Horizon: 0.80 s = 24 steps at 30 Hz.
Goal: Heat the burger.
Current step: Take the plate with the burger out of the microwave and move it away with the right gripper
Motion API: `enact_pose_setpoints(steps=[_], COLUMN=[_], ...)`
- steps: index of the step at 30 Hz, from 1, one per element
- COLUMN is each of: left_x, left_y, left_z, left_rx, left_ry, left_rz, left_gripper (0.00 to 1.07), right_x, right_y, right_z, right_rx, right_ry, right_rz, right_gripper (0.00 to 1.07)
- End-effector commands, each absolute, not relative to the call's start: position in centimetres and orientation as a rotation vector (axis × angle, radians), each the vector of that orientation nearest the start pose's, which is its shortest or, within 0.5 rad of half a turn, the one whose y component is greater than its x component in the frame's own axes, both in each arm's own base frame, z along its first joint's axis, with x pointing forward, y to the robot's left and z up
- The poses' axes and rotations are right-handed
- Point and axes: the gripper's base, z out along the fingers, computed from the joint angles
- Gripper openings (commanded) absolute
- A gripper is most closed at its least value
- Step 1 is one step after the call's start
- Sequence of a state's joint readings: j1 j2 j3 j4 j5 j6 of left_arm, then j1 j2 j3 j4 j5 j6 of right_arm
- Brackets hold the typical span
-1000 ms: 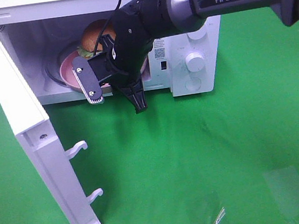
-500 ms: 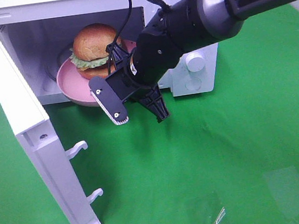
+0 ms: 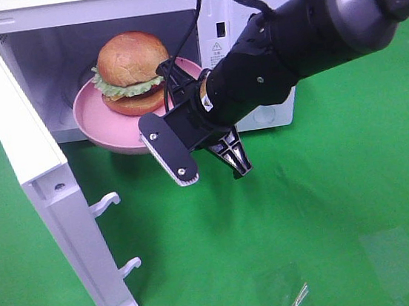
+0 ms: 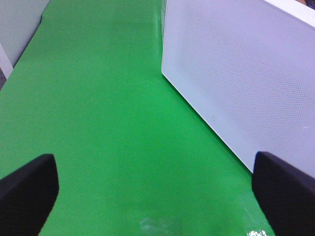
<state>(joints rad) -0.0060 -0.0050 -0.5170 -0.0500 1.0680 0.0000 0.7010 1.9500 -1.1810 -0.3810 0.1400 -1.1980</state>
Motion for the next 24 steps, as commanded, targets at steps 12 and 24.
enact_pose_setpoints(steps=[12,24], left_x=[-1.1,-1.1], left_y=[-0.4,-0.4], left_z=[28.1,28.1], left_rx=[0.008,0.008], left_ry=[2.017,2.017], left_rz=[-0.062,-0.062], left_gripper=[1.00,1.00], right_x=[27.4,23.8], right_y=[22.3,19.2], right_z=[19.6,21.0], right_rx=[-2.115,-2.089], right_ry=[1.034,1.091], right_rz=[-0.461,-0.448], right_gripper=[0.00,0.00])
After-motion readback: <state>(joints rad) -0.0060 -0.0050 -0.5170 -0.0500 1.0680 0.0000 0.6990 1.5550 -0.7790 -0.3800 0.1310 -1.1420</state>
